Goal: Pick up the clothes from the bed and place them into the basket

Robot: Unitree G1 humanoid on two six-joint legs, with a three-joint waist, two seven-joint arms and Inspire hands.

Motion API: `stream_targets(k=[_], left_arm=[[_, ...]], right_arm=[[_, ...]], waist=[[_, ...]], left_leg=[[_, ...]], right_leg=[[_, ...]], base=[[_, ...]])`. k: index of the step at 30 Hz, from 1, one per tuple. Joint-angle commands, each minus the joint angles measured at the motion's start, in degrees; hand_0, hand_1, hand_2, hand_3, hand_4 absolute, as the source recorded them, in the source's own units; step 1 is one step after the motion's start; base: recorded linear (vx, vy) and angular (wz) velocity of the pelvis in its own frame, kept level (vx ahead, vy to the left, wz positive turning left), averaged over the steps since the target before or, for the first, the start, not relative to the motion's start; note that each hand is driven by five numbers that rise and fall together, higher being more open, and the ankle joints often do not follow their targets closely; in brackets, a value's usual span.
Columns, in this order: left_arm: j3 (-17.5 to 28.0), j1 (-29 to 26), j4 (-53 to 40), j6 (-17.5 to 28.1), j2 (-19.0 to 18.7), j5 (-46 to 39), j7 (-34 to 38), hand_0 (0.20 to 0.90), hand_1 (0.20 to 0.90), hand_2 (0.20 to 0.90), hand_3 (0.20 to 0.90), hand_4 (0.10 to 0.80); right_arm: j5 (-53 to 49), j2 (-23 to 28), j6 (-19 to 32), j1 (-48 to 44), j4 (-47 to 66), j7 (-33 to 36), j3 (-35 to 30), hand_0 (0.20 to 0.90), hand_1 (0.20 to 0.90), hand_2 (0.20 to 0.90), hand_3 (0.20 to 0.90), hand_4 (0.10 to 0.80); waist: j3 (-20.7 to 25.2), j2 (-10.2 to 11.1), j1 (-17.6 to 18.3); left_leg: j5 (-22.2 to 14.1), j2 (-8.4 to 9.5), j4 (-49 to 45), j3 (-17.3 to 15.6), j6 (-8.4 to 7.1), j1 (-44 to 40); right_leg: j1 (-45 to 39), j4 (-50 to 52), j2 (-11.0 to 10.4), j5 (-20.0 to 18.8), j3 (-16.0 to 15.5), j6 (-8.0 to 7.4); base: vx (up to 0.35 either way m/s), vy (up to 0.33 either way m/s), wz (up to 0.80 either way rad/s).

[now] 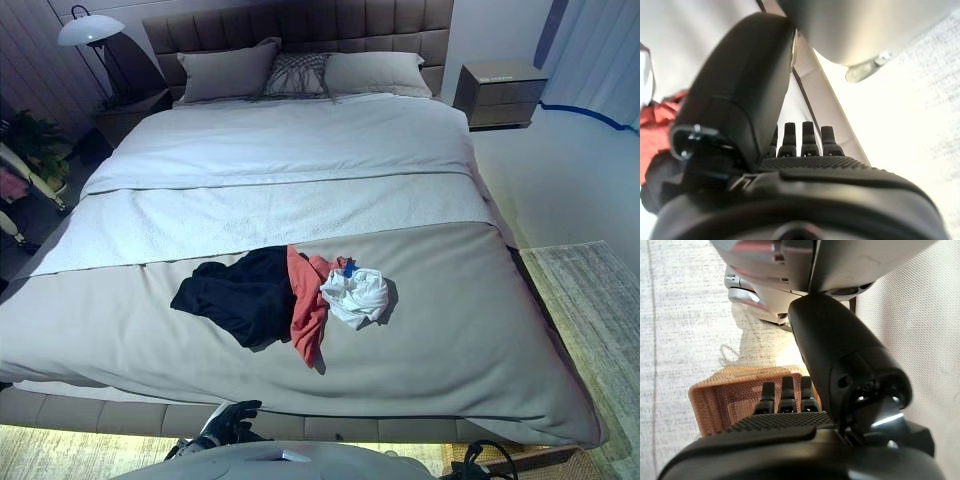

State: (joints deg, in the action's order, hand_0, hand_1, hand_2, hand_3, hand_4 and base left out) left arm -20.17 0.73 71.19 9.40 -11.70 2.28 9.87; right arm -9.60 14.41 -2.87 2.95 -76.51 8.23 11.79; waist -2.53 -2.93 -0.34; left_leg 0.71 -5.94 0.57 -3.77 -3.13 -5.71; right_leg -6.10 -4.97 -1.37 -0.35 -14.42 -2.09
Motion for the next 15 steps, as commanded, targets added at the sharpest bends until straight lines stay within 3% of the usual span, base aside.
stream_targets(k=[1,2,4,6,12,13,14,15], left_arm=[[2.89,-2.6,0.74,3.68,-1.93,1.11,3.73,0.9,0.9,0.9,0.9,0.8],[3.34,-2.58,0.97,4.53,-1.77,0.02,3.81,0.9,0.9,0.9,0.9,0.8],[3.78,-2.35,1.22,4.28,-1.56,0.26,3.35,0.9,0.9,0.9,0.9,0.8],[3.87,-2.06,1.8,4.28,-1.45,2.05,2.28,0.9,0.9,0.9,0.9,0.8],[3.01,-3.4,0.85,3.41,-2.57,2.5,0.64,0.9,0.9,0.9,0.9,0.8],[2.38,-3.71,0.08,2.36,-3.19,2.48,0.51,0.9,0.9,0.9,0.9,0.8],[2.19,-3.89,-0.36,1.7,-3.78,3.12,0.19,0.9,0.9,0.9,0.9,0.8],[2.06,-3.91,-0.52,1.56,-4.01,3.17,0.19,0.9,0.9,0.9,0.9,0.8]], right_arm=[[0.59,-2.2,0.09,-4.01,-1.46,0.91,1.43,0.9,0.9,0.9,0.9,0.8],[-0.58,-1.63,0.19,-4.65,-1.13,1.23,1.47,0.9,0.9,0.9,0.9,0.8],[-1.57,-1.01,0.26,-5.48,-1.35,1.53,1.28,0.9,0.9,0.9,0.9,0.8],[-2.19,-0.33,0.36,-6.26,-2.12,1.58,0.55,0.9,0.9,0.9,0.9,0.8],[-1.06,-0.82,2.14,-4.32,-2.07,-0.2,-1.55,0.9,0.9,0.9,0.9,0.8],[-0.04,-1.33,3.76,-4.19,-1.59,-0.06,-1.39,0.9,0.9,0.9,0.9,0.8],[0.02,-1.59,4.86,-4.38,-0.66,0.49,-1.14,0.9,0.9,0.9,0.9,0.8],[0.11,-1.65,5.33,-4.51,-0.19,0.79,-0.98,0.9,0.9,0.9,0.9,0.8]], waist=[[-4.37,5.5,-3.01],[-5.63,5.43,-4.3],[-6.57,4.82,-5.22],[-6.94,4.03,-5.28],[-3.97,3.7,-4.19],[-3.67,3.53,-3.9],[-3.76,3.25,-3.35],[-3.69,3.18,-3.17]], left_leg=[[-0.27,4.79,-11.34,-0.93,0.91,7.42],[1.96,4.91,-12.8,0.52,0.4,11.21],[3.59,4.02,-9.85,-0.05,-0.04,12.72],[5.66,1.68,-4.71,-3.52,-0.24,13.1],[2.15,3.97,-0.9,-3.1,2.05,7.25],[1.95,4.67,-0.47,-3.34,2.89,6.4],[1.63,5.15,0.1,-2.93,3.78,5.27],[1.48,5.32,0.45,-2.94,4.16,4.94]], right_leg=[[0.18,6.02,-2.34,0.83,3.11,0.16],[-0.14,5.91,-1.98,0.91,3.62,0.26],[-1.04,5.41,-1.55,1.43,3.98,0.12],[-2.54,5.43,-1.77,2.89,3.54,0.0],[-2.17,10.18,-4.59,5.02,2.0,-1.81],[-0.45,15.13,-5.46,4.06,2.15,-2.87],[3.33,21.27,-6.84,0.46,2.76,-4.47],[5.37,23.82,-7.35,-0.41,3.39,-5.02]], base=[[-0.063,-0.025,0.22],[-0.033,0.022,0.23],[0.05,0.123,0.12],[0.163,0.233,0.1],[0.193,0.203,-0.06],[0.134,0.189,-0.06],[0.089,0.168,-0.03],[0.065,0.12,-0.05]])
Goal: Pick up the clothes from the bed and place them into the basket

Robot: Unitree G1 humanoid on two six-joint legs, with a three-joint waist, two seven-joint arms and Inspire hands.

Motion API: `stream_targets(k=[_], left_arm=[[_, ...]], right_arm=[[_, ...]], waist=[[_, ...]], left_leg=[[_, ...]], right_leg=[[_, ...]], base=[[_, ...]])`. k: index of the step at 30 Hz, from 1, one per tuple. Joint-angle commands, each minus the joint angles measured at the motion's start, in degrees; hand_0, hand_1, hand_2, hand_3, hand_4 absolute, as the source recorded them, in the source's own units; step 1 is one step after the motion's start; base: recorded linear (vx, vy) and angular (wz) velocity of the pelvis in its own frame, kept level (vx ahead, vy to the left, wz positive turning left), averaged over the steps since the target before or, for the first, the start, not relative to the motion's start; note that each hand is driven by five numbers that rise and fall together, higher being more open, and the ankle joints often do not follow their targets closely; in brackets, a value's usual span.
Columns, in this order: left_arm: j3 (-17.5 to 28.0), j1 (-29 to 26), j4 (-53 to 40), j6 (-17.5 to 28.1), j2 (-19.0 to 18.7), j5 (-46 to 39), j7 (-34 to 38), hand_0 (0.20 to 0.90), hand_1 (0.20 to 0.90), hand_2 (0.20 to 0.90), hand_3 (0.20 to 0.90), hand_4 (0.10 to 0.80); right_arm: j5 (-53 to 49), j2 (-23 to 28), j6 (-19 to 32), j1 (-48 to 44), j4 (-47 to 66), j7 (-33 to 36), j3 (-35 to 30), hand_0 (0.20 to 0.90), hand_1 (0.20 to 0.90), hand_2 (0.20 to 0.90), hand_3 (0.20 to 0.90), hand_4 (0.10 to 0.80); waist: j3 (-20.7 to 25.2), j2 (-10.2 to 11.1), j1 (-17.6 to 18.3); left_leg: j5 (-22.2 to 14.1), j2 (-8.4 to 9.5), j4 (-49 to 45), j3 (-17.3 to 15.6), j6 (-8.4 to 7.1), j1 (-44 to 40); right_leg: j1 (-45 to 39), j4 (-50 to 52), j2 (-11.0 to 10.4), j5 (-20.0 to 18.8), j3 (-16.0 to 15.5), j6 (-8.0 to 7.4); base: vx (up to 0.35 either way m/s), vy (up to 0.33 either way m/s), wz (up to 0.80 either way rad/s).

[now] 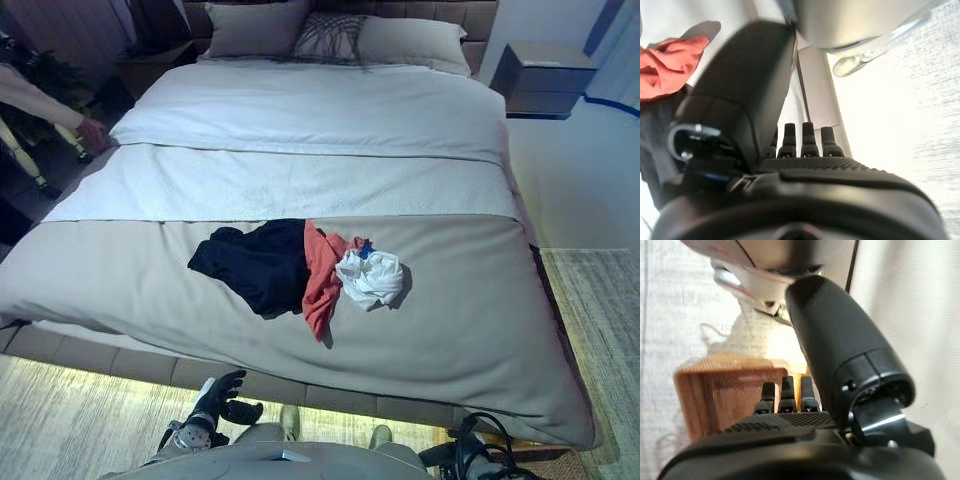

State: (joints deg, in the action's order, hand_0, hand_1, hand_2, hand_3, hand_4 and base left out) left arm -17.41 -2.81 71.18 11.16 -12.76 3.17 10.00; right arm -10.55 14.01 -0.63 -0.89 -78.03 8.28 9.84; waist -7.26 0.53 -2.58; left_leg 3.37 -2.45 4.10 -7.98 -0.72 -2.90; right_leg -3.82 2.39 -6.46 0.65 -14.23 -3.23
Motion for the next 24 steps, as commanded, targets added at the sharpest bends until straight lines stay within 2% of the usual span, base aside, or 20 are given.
stream_targets(k=[1,3,4,5,6,7,9,12,15,19,24], left_arm=[[-1.2,-0.49,-0.91,-0.76,-3.64,1.32,0.4,0.9,0.9,0.9,0.9,0.8],[-1.65,-0.86,-1.22,-1.49,-4.25,-0.26,0.93,0.9,0.9,0.9,0.9,0.8],[-1.81,-1.2,-1.37,-1.58,-4.65,-1.53,1.38,0.9,0.9,0.9,0.9,0.8],[-1.55,-1.37,-1.44,-1.19,-5.19,-2.06,1.47,0.9,0.9,0.9,0.9,0.8],[-1.71,-1.75,-1.73,-1.17,-5.92,-2.63,1.35,0.9,0.9,0.9,0.9,0.8],[-1.97,-1.91,-1.89,-1.53,-6.06,-2.96,1.69,0.9,0.9,0.9,0.9,0.8],[-2.45,-1.34,-2.77,-1.66,-6.0,-2.49,1.74,0.9,0.9,0.9,0.9,0.8],[-4.46,-1.14,-3.58,-0.68,-5.95,-0.27,1.08,0.9,0.9,0.9,0.9,0.8],[-5.89,-0.42,-4.6,-0.83,-6.73,0.26,1.68,0.9,0.9,0.9,0.9,0.8],[-6.25,-2.0,-4.69,-0.47,-10.34,0.41,0.86,0.9,0.9,0.9,0.9,0.8],[-5.47,-3.51,-3.86,0.42,-13.74,-0.7,-0.81,0.9,0.9,0.9,0.9,0.8]], right_arm=[[2.51,-1.27,4.75,-1.37,2.73,1.54,1.48,0.9,0.9,0.9,0.9,0.8],[4.46,-1.12,6.01,-2.16,4.04,2.63,2.53,0.9,0.9,0.9,0.9,0.8],[6.45,-0.77,7.02,-2.85,5.12,3.42,3.66,0.9,0.9,0.9,0.9,0.8],[8.72,-0.42,8.7,-3.42,5.92,4.43,4.55,0.9,0.9,0.9,0.9,0.8],[11.12,0.3,9.57,-4.36,7.11,5.63,5.82,0.9,0.9,0.9,0.9,0.8],[11.96,0.77,9.65,-4.85,8.5,6.75,7.36,0.9,0.9,0.9,0.9,0.8],[13.12,2.18,9.03,-6.57,11.9,8.02,9.91,0.9,0.9,0.9,0.9,0.8],[16.79,4.3,8.35,-9.66,14.94,8.81,12.36,0.9,0.9,0.9,0.9,0.8],[20.66,6.4,8.5,-13.06,17.54,11.13,14.96,0.9,0.9,0.9,0.9,0.8],[21.49,11.05,7.8,-22.24,20.0,13.86,17.21,0.9,0.9,0.9,0.9,0.8],[21.91,14.98,4.34,-32.69,20.99,15.45,18.41,0.9,0.9,0.9,0.9,0.8]], waist=[[0.63,-0.79,0.08],[0.17,-0.76,0.38],[-0.22,-0.31,0.28],[-0.82,0.08,0.36],[-1.04,0.25,-0.12],[-1.21,0.7,-0.57],[-1.42,1.58,-1.6],[-1.54,2.33,-3.47],[-2.02,3.56,-5.71],[-5.06,4.77,-8.48],[-8.44,4.68,-10.53]], left_leg=[[-1.87,1.71,-1.79,1.38,2.27,0.5],[-2.14,1.47,-0.74,1.08,1.97,-0.57],[-2.37,1.31,-0.78,0.79,1.23,-0.69],[-2.9,1.22,-1.23,0.86,0.97,-0.48],[-2.79,0.77,-1.89,0.41,0.72,0.4],[-2.69,0.8,-2.57,0.41,1.15,1.53],[-2.09,0.96,-3.17,0.97,1.23,2.69],[-1.5,0.57,-2.99,2.06,0.93,3.47],[-1.53,0.43,-3.94,3.72,0.63,5.27],[-1.01,-0.12,-5.5,5.62,-0.14,9.77],[-0.06,0.01,-6.14,7.84,-0.58,14.03]], right_leg=[[7.45,19.55,-2.56,-3.78,4.2,-4.56],[9.32,17.71,-2.67,-3.68,3.82,-4.54],[9.07,11.89,-2.37,-3.11,2.28,-4.3],[9.9,9.75,-2.39,-4.26,2.49,-4.68],[8.52,7.89,-2.04,-2.88,2.88,-4.14],[7.58,7.23,-1.54,-2.59,2.99,-3.72],[6.95,6.17,-0.92,-3.61,2.67,-3.6],[5.59,3.98,0.23,-2.53,1.68,-2.5],[5.2,2.88,0.74,-2.06,0.66,-2.05],[7.18,2.93,1.08,-2.03,-1.67,-1.63],[10.13,3.71,1.38,-1.9,-3.73,-1.1]], base=[[0.043,0.043,0.05],[0.036,-0.064,0.05],[0.015,-0.169,-0.01],[-0.014,-0.217,0.01],[-0.021,-0.226,0.07],[-0.012,-0.212,0.22],[0.018,-0.191,0.41],[0.086,-0.146,0.21],[0.067,-0.166,0.17],[-0.069,-0.18,0.35],[-0.061,-0.09,0.26]])
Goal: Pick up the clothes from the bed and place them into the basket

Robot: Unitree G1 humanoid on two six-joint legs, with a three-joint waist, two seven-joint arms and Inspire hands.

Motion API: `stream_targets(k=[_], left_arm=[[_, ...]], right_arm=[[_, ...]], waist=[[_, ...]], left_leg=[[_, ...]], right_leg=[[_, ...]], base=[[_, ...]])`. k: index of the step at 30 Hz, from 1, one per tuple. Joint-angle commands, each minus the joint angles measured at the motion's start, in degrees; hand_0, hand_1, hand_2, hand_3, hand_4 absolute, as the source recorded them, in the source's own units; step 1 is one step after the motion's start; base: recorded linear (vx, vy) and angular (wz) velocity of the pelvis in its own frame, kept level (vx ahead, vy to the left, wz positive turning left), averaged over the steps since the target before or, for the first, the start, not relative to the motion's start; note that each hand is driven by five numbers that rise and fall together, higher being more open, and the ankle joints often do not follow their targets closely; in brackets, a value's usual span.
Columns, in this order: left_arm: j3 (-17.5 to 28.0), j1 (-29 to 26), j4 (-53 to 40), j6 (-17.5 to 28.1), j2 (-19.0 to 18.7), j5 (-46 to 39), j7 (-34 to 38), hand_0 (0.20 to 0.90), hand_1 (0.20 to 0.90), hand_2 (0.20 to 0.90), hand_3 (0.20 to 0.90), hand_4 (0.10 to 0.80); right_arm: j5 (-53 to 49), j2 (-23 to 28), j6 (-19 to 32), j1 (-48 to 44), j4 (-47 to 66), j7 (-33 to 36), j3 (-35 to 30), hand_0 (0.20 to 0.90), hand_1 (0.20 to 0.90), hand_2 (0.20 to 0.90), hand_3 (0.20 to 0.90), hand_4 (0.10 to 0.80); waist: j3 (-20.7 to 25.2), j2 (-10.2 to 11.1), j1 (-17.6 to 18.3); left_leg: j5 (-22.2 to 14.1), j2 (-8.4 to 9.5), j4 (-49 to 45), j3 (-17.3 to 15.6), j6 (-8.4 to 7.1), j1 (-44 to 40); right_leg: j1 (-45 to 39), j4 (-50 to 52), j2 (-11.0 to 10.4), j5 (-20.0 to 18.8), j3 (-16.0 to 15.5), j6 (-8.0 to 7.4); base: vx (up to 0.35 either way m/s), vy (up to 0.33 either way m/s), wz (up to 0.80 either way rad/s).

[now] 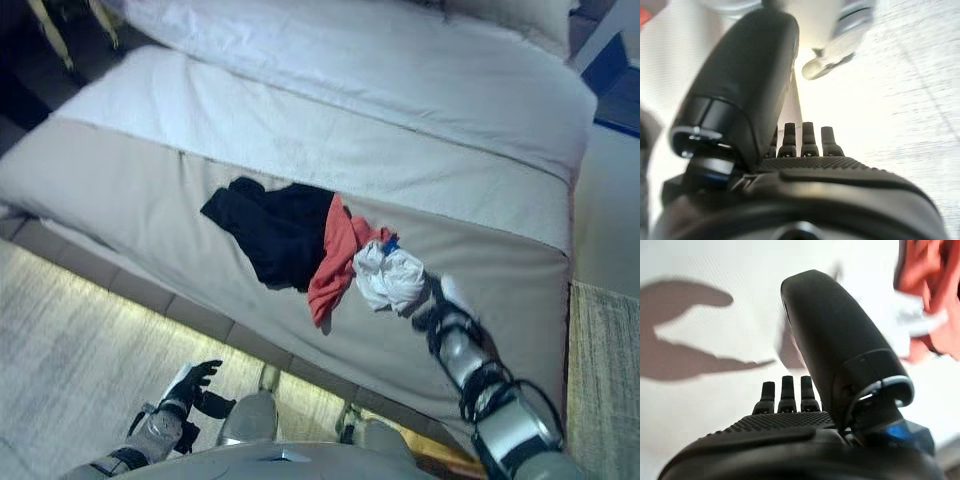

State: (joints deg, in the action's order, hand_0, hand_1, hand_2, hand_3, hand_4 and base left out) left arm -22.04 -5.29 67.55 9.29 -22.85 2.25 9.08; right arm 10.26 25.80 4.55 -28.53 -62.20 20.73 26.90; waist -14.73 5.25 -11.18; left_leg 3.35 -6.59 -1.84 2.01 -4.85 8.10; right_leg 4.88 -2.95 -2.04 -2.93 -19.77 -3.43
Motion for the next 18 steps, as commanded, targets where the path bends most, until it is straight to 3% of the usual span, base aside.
stream_targets(k=[1,3,6,9,11,13,18], left_arm=[[-0.81,-1.35,-0.29,2.86,-4.01,0.5,0.19,0.9,0.9,0.9,0.9,0.8],[-1.28,-2.24,-0.6,3.55,-4.35,-0.41,0.25,0.9,0.9,0.9,0.9,0.8],[-2.85,-5.29,-2.18,4.56,-4.13,-2.68,-0.09,0.9,0.9,0.9,0.9,0.8],[-3.61,-6.49,-4.91,3.9,-3.29,-4.43,-0.02,0.9,0.9,0.9,0.9,0.8],[-4.23,-7.08,-6.3,3.04,-2.99,-4.07,1.43,0.9,0.9,0.9,0.9,0.8],[-4.84,-7.43,-7.24,2.22,-3.07,-4.64,2.42,0.9,0.9,0.9,0.9,0.8],[-4.12,-4.33,-7.58,1.18,-3.2,-8.09,3.19,0.9,0.9,0.9,0.9,0.8]], right_arm=[[1.45,4.16,-2.08,-6.96,4.7,2.35,1.59,0.9,0.9,0.9,0.9,0.8],[1.75,5.05,-3.04,-8.9,4.03,2.42,2.3,0.9,0.9,0.9,0.9,0.8],[1.73,6.76,-4.24,-14.38,1.89,2.46,3.51,0.9,0.9,0.9,0.9,0.8],[1.7,8.14,-7.97,-18.85,-0.75,0.6,4.05,0.9,0.9,0.9,0.9,0.8],[5.75,8.91,-14.8,-20.98,-3.39,1.34,4.7,0.9,0.9,0.9,0.9,0.8],[5.1,9.91,-18.22,-22.31,-4.99,2.49,5.12,0.9,0.9,0.9,0.9,0.8],[11.4,13.02,-29.87,-25.02,-8.55,-1.12,5.45,0.9,0.9,0.9,0.9,0.8]], waist=[[-1.87,-0.41,-2.47],[-2.85,-0.85,-2.84],[-6.38,-2.73,-3.41],[-8.48,-4.83,-3.86],[-9.22,-6.04,-3.96],[-10.05,-7.25,-3.67],[-11.28,-11.16,-2.46]], left_leg=[[0.06,4.49,-0.79,-1.66,3.55,4.38],[-0.04,5.13,-2.56,-1.14,3.69,6.62],[-1.81,6.95,-13.51,-1.18,3.97,15.8],[-6.26,7.94,-24.05,-0.96,4.8,23.44],[-7.8,8.39,-28.48,-1.72,6.01,27.89],[-8.93,8.69,-31.45,-2.25,6.73,30.48],[-10.76,8.96,-37.46,-3.45,7.81,36.21]], right_leg=[[2.25,9.35,-3.25,1.68,1.45,-0.76],[3.92,10.35,-3.69,1.76,1.02,-0.53],[11.55,18.13,-6.12,2.87,0.03,0.6],[19.81,29.6,-8.56,7.5,1.35,1.54],[25.66,35.7,-10.29,9.18,2.59,1.67],[29.13,39.13,-11.15,10.14,3.55,1.9],[36.47,46.05,-11.79,12.32,6.54,2.93]], base=[[-0.038,-0.013,0.12],[-0.08,0.004,0.24],[-0.153,0.057,0.23],[-0.034,0.11,0.18],[-0.099,0.155,-0.22],[-0.092,0.137,-0.13],[-0.071,0.132,0.04]])
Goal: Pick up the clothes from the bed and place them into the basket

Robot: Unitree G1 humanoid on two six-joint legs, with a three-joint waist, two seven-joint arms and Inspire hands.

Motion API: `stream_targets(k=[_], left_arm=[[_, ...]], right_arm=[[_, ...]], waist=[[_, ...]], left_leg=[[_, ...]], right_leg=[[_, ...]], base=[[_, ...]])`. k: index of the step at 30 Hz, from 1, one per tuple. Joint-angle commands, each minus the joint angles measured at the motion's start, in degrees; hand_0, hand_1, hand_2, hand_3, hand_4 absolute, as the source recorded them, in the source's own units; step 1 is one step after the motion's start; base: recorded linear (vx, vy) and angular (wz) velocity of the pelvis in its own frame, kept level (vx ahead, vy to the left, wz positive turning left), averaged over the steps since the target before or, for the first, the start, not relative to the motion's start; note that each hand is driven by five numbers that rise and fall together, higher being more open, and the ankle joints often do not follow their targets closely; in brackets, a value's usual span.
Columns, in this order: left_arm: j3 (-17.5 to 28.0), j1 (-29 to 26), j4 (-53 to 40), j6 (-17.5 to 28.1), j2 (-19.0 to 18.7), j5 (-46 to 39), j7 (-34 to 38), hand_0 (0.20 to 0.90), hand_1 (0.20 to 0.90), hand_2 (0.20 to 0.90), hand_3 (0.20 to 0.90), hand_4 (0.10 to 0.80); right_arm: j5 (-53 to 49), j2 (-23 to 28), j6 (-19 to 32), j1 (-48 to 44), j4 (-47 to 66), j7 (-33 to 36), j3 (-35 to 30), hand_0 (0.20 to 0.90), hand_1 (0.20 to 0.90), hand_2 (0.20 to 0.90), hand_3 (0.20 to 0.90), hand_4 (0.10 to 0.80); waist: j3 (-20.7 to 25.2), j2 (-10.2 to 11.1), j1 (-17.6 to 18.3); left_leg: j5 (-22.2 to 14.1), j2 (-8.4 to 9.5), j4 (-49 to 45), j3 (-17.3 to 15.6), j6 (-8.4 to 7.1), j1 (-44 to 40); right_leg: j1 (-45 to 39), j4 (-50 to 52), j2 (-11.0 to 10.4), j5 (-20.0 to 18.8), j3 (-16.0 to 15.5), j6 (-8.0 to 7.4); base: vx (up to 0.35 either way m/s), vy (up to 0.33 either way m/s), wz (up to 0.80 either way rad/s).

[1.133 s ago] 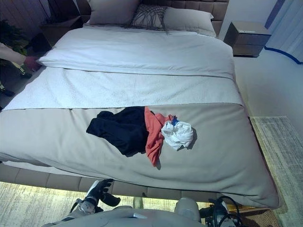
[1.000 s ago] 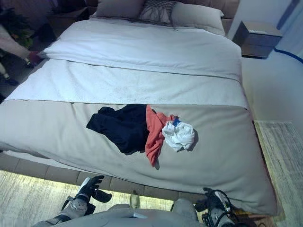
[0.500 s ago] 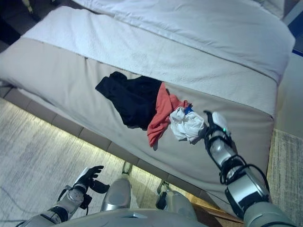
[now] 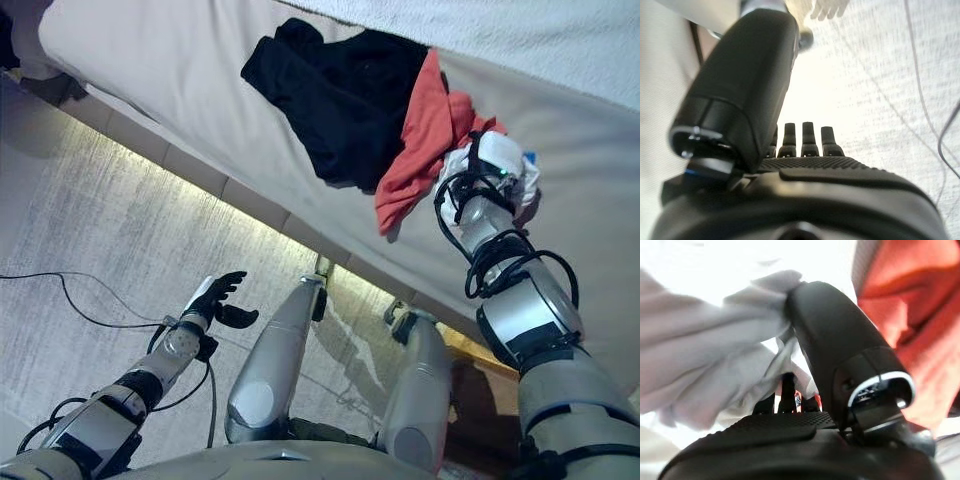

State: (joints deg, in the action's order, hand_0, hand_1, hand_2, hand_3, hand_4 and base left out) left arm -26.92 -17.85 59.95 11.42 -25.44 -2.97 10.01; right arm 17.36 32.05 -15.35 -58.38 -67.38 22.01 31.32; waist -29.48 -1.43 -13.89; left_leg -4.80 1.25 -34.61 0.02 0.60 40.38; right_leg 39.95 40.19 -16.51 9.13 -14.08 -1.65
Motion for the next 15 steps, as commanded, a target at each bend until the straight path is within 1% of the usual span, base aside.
stream_targets(k=[1,2,4,6,9,10,11,12,13,15], left_arm=[[1.19,8.72,0.05,-0.98,-0.7,-3.07,2.15,0.9,0.9,0.9,0.9,0.8],[1.77,9.3,0.09,-0.89,-0.78,-3.05,1.92,0.9,0.9,0.9,0.9,0.8],[2.59,10.35,-0.13,-0.04,-1.05,-2.69,1.29,0.9,0.9,0.9,0.9,0.8],[2.98,11.07,-0.97,0.7,-1.41,-2.5,0.86,0.9,0.9,0.9,0.9,0.8],[2.98,11.66,-3.56,1.21,-1.83,-2.36,0.24,0.9,0.9,0.9,0.9,0.8],[2.93,11.57,-4.42,0.98,-2.07,-2.47,0.09,0.9,0.9,0.9,0.9,0.8],[2.83,11.58,-4.76,0.79,-2.19,-2.57,0.11,0.9,0.9,0.9,0.9,0.8],[2.58,11.64,-5.3,0.61,-2.43,-2.88,0.19,0.9,0.9,0.9,0.9,0.8],[2.46,11.73,-5.65,0.64,-2.64,-2.61,0.09,0.9,0.9,0.9,0.9,0.8],[2.42,11.86,-5.8,0.71,-2.83,-2.48,0.16,0.9,0.9,0.9,0.9,0.8]], right_arm=[[5.06,7.2,-11.42,4.76,-3.61,-3.51,1.3,0.9,0.9,0.9,0.9,0.8],[4.34,7.63,-13.06,4.81,-3.88,-3.8,1.5,0.9,0.9,0.9,0.9,0.8],[7.7,8.98,-15.66,4.44,-4.74,-5.58,1.15,0.9,0.9,0.9,0.9,0.8],[9.91,9.79,-16.25,4.51,-5.4,-7.15,0.89,0.9,0.9,0.9,0.9,0.8],[11.62,11.11,-17.39,3.85,-5.7,-10.37,0.99,0.9,0.9,0.9,0.9,0.8],[11.01,11.47,-17.22,4.08,-5.79,-10.5,0.79,0.686,0.686,0.686,0.65,0.55],[10.54,11.51,-17.1,4.25,-5.78,-10.18,0.69,0.535,0.535,0.535,0.475,0.375],[9.25,11.67,-16.02,4.56,-5.78,-8.5,0.34,0.3,0.3,0.3,0.2,0.1],[8.38,12.09,-14.08,4.88,-5.49,-7.11,-0.29,0.3,0.3,0.3,0.2,0.1],[6.24,12.47,-12.85,5.22,-5.0,-5.32,-0.94,0.3,0.3,0.3,0.2,0.1]], waist=[[3.37,-4.87,0.35],[3.32,-5.33,0.5],[3.22,-6.26,1.05],[3.13,-6.88,1.41],[3.12,-7.52,1.83],[3.1,-7.59,1.98],[3.11,-7.56,2.02],[3.21,-7.47,2.13],[3.39,-7.24,2.32],[3.5,-7.01,2.47]], left_leg=[[-2.74,1.1,-5.28,-1.5,2.46,4.36],[-2.79,0.96,-5.79,-1.66,2.6,4.83],[-2.59,0.56,-5.99,-2.31,2.65,5.05],[-2.19,0.25,-5.54,-2.81,2.51,4.48],[-1.38,0.26,-3.19,-3.38,2.04,1.97],[-1.1,0.29,-2.37,-3.49,1.96,1.15],[-1.02,0.28,-2.14,-3.51,1.89,0.88],[-0.8,0.26,-1.52,-3.55,1.7,0.16],[-0.52,0.21,-0.43,-3.5,1.46,-1.15],[-0.26,0.22,0.62,-3.36,1.22,-2.37]], right_leg=[[1.9,3.53,2.55,0.35,1.05,1.25],[2.45,4.2,2.4,0.43,1.25,1.35],[2.99,5.12,2.57,0.67,1.64,1.81],[2.72,5.26,2.7,0.67,1.89,2.09],[0.68,3.22,3.27,0.5,1.86,2.3],[-0.06,2.37,3.45,0.34,1.64,2.38],[-0.35,2.05,3.51,0.27,1.56,2.4],[-1.08,1.31,3.69,0.14,1.35,2.47],[-2.38,0.19,4.04,0.0,1.11,2.55],[-3.64,-0.94,4.45,-0.15,0.96,2.59]], base=[[-0.021,0.05,0.22],[-0.022,0.053,0.44],[-0.019,0.045,0.2],[0.004,0.027,-0.3],[-0.001,0.011,0.39],[0.0,0.0,0.0],[0.001,-0.02,-0.37],[0.025,-0.032,-0.49],[0.035,-0.048,-0.37],[0.025,-0.053,-0.13]])
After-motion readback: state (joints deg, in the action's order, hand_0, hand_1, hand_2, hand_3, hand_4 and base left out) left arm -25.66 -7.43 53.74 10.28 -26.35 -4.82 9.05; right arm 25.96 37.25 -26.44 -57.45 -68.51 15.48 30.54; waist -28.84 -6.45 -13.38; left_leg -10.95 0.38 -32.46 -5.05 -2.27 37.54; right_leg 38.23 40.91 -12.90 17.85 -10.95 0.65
